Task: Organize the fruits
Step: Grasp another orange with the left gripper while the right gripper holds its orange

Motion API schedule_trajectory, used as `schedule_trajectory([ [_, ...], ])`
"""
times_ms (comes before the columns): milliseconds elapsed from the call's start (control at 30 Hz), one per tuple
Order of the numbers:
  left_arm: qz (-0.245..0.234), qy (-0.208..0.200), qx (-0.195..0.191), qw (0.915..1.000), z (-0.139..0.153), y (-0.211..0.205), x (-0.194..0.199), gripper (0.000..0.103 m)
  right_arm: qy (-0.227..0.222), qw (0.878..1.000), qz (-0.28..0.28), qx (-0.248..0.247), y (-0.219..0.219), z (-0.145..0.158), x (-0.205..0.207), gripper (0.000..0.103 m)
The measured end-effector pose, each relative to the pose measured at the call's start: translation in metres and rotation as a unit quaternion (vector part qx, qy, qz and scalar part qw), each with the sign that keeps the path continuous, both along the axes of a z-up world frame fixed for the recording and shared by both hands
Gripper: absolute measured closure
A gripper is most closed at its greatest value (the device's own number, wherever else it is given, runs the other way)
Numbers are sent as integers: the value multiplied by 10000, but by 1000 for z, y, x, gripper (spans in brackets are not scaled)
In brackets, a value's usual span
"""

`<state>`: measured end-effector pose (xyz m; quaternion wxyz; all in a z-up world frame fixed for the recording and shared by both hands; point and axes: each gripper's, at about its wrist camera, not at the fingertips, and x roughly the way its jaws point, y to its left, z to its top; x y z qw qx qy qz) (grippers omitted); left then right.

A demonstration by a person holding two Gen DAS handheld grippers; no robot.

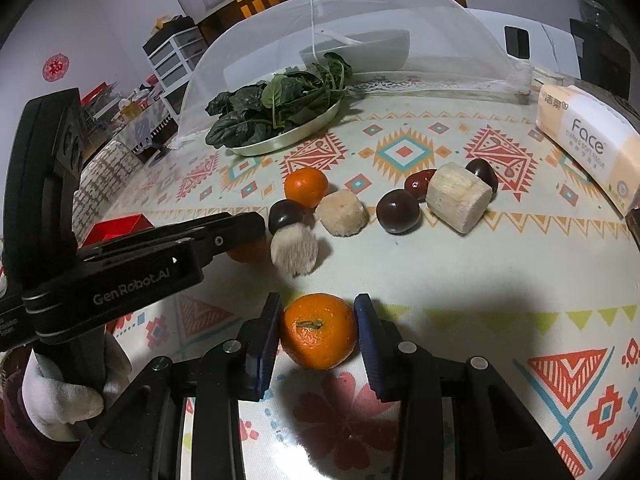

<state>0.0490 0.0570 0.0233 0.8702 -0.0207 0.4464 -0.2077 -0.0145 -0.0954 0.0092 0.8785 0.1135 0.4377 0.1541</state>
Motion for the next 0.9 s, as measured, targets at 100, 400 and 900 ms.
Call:
schedule_trajectory([
  [100, -53, -34, 120, 9999, 2, 6, -6, 60, 7, 10000, 62, -33, 1, 1, -6, 63],
  [400, -475, -143, 422, 9979, -6, -18, 0, 46, 64, 9999, 83, 77, -2, 0, -5, 63],
  [900, -24, -160, 607, 9980, -9, -6, -11, 70, -35, 9999, 105, -107, 3, 0, -7, 63],
])
